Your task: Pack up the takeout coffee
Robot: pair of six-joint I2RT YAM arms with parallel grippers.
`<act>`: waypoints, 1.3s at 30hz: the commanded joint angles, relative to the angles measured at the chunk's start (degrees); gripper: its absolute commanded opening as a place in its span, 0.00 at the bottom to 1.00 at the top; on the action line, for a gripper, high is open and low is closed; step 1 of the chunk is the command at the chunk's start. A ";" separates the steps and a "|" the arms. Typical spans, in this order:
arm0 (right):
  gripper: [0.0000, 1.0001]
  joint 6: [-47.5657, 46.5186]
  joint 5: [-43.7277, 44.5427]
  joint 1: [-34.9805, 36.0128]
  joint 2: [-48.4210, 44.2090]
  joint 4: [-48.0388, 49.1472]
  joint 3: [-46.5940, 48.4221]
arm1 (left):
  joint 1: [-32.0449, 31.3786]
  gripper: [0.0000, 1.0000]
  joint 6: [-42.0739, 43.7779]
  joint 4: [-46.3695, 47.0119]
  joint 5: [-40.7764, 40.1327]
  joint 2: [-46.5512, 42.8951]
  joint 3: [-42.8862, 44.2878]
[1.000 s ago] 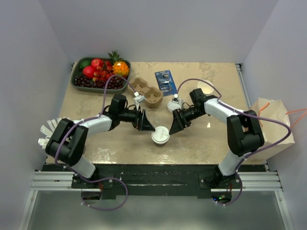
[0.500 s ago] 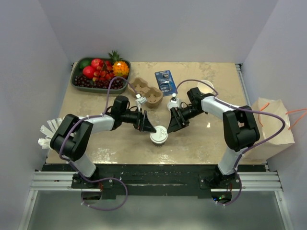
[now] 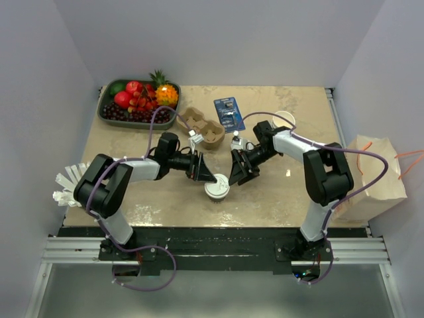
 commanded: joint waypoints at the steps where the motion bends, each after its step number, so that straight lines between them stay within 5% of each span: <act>1: 0.83 -2.15 15.80 1.06 4.15 3.70 0.48 | -0.21 0.91 1.21 2.40 -2.84 2.64 -0.77; 11: 0.84 -5.13 10.18 0.98 -2.08 3.87 0.75 | 0.14 0.91 0.86 5.40 0.32 -0.07 0.54; 26: 0.97 -10.05 9.90 0.54 -16.04 8.97 1.89 | 2.61 0.99 24.84 -24.91 -3.19 -6.41 17.48; 32: 0.99 -19.62 12.28 0.45 -23.87 8.54 1.01 | 2.60 0.98 47.06 -46.25 -7.58 -8.61 26.02; 35: 0.99 -25.16 10.96 0.89 -25.20 6.52 1.18 | 2.52 0.98 54.55 -49.97 -11.01 -11.33 24.81; 39: 0.99 -26.40 11.84 3.34 -24.77 4.94 2.59 | 2.69 0.96 51.59 -50.07 -11.37 -14.58 19.11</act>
